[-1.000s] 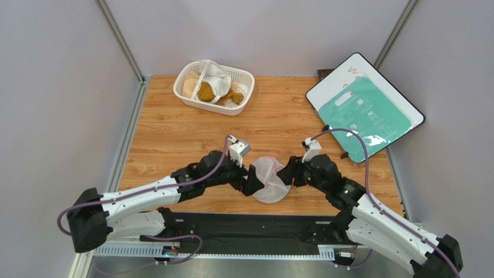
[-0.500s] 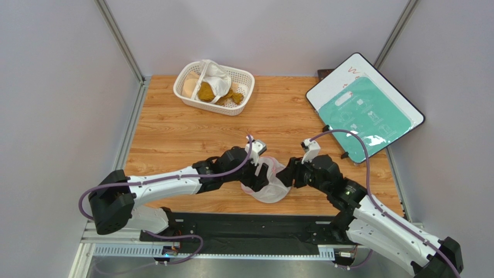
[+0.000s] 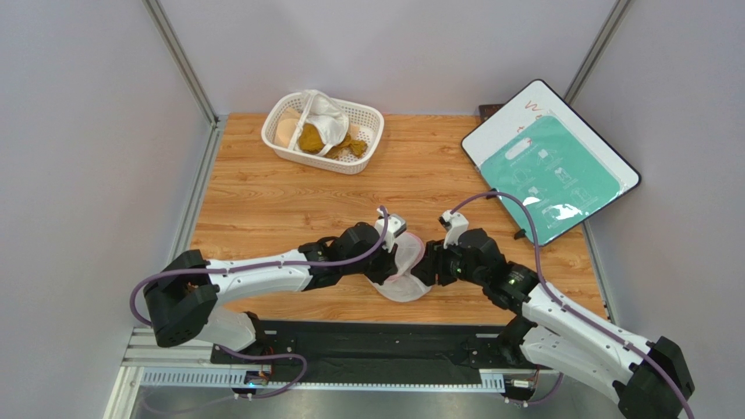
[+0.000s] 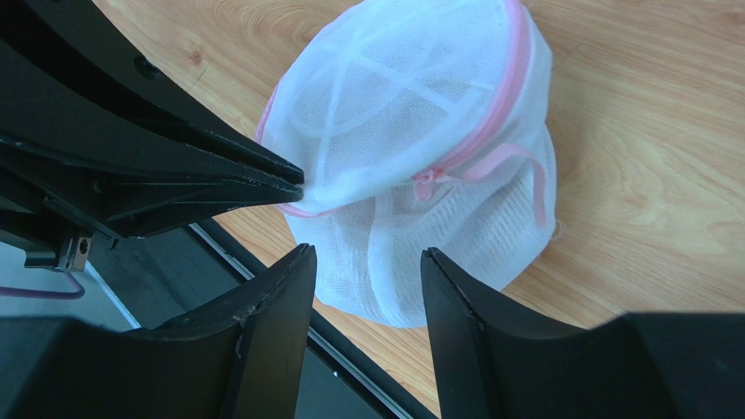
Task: Unzip the laundry bag and remove the bra
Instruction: Adjust the laundry bag at the center of the board.
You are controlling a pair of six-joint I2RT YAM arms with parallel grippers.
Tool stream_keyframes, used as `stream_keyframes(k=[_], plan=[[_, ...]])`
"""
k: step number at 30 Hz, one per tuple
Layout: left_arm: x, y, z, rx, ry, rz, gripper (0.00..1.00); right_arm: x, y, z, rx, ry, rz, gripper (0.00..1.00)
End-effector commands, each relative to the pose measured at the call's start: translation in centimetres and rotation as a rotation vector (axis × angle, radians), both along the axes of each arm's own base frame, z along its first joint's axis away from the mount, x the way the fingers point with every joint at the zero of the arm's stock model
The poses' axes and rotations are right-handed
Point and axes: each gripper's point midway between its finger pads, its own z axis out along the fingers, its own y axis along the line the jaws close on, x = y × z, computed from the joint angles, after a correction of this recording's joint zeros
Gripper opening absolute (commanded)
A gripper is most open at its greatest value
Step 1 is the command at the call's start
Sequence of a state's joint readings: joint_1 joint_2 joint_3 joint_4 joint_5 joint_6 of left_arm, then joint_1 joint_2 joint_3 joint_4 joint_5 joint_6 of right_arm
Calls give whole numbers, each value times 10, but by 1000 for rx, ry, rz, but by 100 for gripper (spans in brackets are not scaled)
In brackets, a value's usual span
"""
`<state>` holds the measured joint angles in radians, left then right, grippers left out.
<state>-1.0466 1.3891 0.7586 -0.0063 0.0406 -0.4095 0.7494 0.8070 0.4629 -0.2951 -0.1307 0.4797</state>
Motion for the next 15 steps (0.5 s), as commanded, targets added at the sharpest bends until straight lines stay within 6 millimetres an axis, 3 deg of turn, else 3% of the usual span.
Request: stream_keyframes(k=[1,3,5,10,12,15], plan=[[3,-12,21,-65,-36,-17,6,8,18,28,78,-67,52,52],[4,-11,21,-61,-37,-10,0,10,18,28,73,-73,51,52],[2,-9,21,-51,-32,-14,3,11,17,29,66,-77,43,52],[-7,-15,42,-103,-81,-73,55,10,10,32,60,-76,16,52],[-8,-18,51,-106,-111,-94,61,9,6,35,64,-86,-1,52],[-6,-19,44,-53,-125,-106,68,6,-1,36,70,-94,-22,52]])
